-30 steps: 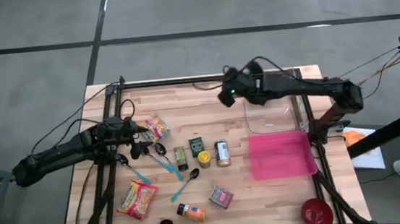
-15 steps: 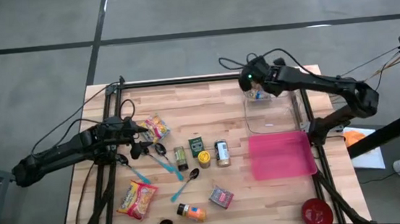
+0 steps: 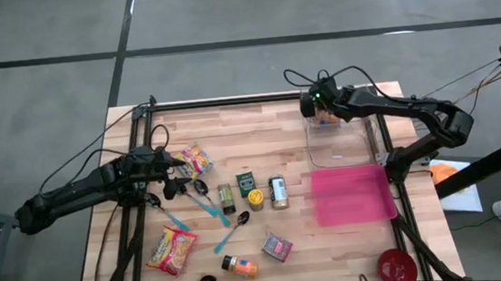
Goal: Pick & Place Food Item
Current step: Put the green noodle pack into the top transparent bin
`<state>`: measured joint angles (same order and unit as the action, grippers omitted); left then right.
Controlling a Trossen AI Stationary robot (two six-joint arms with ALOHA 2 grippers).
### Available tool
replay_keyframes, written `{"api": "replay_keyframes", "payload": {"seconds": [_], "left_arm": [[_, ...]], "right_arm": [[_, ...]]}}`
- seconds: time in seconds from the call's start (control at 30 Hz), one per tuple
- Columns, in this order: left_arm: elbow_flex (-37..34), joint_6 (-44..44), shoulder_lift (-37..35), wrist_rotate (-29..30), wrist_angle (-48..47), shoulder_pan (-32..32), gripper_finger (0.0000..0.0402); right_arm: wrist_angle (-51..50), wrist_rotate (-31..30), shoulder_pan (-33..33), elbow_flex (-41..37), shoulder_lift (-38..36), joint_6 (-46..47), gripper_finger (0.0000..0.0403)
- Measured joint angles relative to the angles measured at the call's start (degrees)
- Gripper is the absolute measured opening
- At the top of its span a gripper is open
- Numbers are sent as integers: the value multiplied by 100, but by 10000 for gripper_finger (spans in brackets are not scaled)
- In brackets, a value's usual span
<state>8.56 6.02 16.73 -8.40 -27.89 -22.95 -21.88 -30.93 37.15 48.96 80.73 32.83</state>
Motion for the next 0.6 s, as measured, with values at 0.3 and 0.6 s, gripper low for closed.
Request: {"api": "replay_keyframes", "payload": {"seconds": [0.3,0.6], "left_arm": [[0,0,-2,-1,0,1,347],[0,0,-2,0,1,-1,347]], "right_arm": [[-18,-3,4,-53,0,3,51],[-3,-55,-1,-53,-4,19,179]]}}
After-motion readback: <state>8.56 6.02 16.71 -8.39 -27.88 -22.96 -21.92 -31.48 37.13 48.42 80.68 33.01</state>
